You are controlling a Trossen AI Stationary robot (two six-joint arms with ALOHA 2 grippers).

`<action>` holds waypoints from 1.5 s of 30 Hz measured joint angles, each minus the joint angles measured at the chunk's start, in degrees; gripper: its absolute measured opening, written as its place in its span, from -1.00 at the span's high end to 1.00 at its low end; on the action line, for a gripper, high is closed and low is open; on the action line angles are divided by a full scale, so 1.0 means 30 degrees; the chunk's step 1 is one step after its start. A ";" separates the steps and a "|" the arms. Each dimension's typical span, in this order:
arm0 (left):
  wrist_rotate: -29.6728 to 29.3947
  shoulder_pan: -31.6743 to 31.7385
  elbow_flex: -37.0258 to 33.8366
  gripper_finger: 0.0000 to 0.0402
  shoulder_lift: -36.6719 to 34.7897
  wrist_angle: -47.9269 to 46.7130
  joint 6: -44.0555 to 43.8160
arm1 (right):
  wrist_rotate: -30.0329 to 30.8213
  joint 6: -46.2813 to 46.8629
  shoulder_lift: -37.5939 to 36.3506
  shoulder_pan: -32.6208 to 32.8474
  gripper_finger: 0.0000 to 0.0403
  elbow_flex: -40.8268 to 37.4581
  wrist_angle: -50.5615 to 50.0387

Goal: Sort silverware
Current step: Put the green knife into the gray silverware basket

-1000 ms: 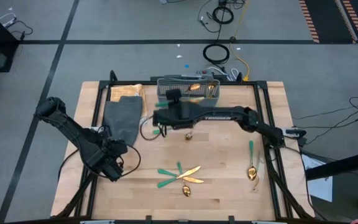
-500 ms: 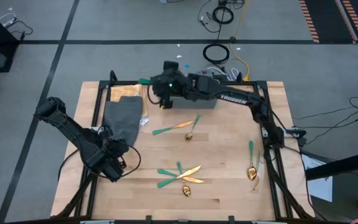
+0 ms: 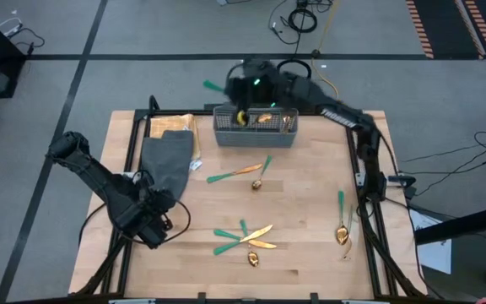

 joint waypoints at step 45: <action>-0.0811 -0.0695 -0.0007 0.78 0.0000 0.0805 -0.2471 | -0.7544 0.7128 -1.2121 -0.5375 1.00 -3.2443 3.1705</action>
